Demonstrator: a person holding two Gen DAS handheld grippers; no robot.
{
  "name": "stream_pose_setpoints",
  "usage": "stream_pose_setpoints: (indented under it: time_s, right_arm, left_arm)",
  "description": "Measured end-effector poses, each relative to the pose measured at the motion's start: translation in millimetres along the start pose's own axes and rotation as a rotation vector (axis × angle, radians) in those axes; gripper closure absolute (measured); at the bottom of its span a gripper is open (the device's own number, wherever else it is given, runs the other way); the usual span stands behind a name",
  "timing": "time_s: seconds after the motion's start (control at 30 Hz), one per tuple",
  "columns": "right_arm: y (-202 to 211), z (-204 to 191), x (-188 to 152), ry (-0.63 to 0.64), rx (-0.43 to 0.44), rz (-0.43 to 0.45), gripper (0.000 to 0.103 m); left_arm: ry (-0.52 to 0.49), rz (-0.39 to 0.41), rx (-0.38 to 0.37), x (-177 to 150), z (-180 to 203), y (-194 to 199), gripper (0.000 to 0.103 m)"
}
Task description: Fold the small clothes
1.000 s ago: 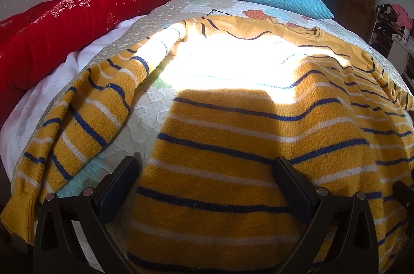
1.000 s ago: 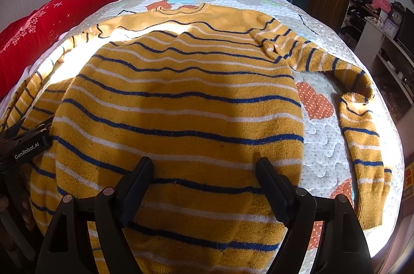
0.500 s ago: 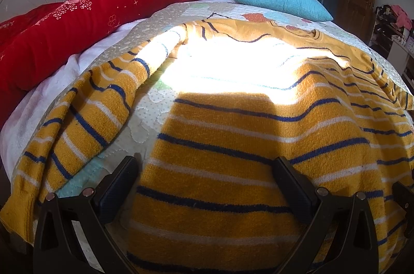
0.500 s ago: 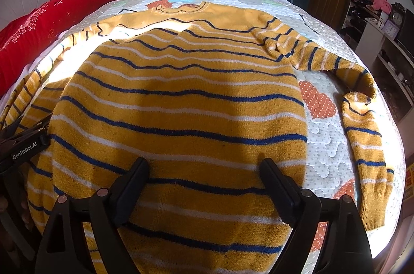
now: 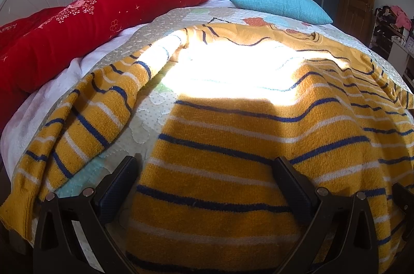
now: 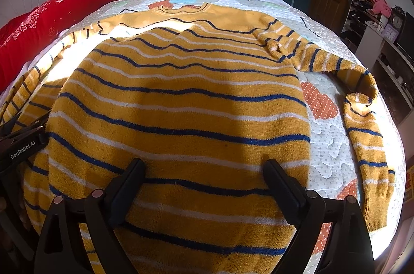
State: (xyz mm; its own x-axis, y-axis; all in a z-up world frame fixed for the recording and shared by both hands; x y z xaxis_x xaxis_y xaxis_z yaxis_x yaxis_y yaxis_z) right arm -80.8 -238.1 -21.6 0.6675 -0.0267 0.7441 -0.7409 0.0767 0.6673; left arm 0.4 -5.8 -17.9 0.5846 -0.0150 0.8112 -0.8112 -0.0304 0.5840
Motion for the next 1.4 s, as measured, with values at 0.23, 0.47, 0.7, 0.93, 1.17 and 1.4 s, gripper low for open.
stream_pose_setpoints:
  time_s: [0.23, 0.47, 0.7, 0.93, 1.17, 1.4]
  right_arm:
    - [2.0, -0.8, -3.4, 0.002, -0.008, 0.038, 0.006]
    - [4.1, -5.3, -8.5, 0.001, -0.037, 0.086, 0.004]
    - [0.9, -8.9, -6.6, -0.01, -0.069, 0.092, 0.001]
    - [0.4, -10.5, -6.9, -0.013, -0.088, 0.109, 0.001]
    - [-0.3, -12.8, -6.5, -0.02, -0.11, 0.117, 0.001]
    - [-0.5, -14.0, -7.2, -0.027, -0.122, 0.127, 0.0]
  left_arm:
    - [-0.008, 0.005, 0.013, -1.3, 1.1, 0.6, 0.0]
    - [-0.015, 0.018, 0.038, -2.9, 2.6, 3.0, 0.0]
    - [-0.017, -0.018, 0.041, -1.2, 2.4, 1.1, 0.0]
    - [-0.015, -0.039, 0.039, -1.2, 2.0, 1.6, 0.0]
    - [-0.003, -0.049, 0.021, -1.1, -0.3, 0.3, 0.0]
    - [-0.002, -0.048, 0.019, -1.4, 0.8, 0.3, 0.0]
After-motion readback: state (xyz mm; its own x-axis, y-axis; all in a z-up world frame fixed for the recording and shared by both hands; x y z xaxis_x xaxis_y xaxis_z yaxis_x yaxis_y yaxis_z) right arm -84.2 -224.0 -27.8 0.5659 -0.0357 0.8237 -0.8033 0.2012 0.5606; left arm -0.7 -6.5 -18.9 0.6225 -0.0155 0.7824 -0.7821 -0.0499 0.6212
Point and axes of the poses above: each gripper's, at about its wrist camera, not at the fingertips, and y roughly against the way its jaws point, z to its right, x to its top, the point moved 2 cm from there along -y, roughly the way its jaws point, and after that the axes turned 9 degrees about z, right-handed, at the moved point
